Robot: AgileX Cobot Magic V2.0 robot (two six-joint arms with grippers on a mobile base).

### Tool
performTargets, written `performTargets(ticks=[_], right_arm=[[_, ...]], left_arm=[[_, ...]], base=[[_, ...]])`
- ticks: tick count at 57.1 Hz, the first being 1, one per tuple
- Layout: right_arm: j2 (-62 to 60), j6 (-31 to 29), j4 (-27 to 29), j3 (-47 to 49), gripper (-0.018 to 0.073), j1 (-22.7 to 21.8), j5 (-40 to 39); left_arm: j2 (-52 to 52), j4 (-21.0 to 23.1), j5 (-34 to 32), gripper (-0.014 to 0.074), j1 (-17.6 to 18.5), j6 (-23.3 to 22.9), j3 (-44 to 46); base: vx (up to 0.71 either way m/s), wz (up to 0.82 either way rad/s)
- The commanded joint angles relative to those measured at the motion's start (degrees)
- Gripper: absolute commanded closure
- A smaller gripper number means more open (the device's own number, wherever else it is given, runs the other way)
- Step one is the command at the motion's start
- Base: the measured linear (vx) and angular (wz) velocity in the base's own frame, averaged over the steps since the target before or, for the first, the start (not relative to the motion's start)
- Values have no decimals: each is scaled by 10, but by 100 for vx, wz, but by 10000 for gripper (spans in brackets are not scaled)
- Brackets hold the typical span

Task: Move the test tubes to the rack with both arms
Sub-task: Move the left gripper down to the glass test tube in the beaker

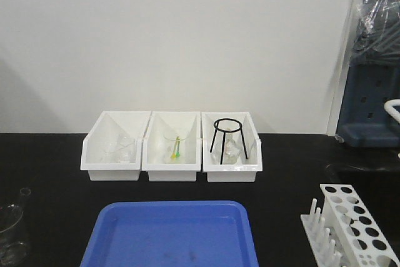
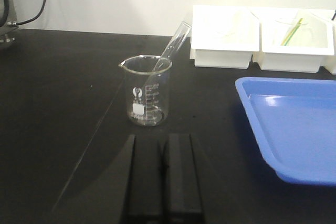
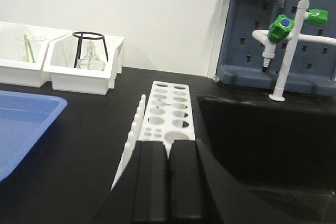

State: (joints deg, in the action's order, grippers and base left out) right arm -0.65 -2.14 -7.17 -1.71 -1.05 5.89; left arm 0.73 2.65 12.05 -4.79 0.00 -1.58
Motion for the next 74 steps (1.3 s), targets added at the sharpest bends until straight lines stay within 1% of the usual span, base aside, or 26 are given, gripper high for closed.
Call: performTargets(ticks=[1,35,74], right_arm=[[-6,-2,-1,-8,568,1,-48],[-6,-2,-1,-8,568,1,-48],[-6,-2,-1,-8,568,1,-48]], left_arm=[[6,5,-48,601,1,0,14],[6,5,-48,601,1,0,14],[6,5,-48,601,1,0,14]], base=[[25,0],[16,0],[2,0]])
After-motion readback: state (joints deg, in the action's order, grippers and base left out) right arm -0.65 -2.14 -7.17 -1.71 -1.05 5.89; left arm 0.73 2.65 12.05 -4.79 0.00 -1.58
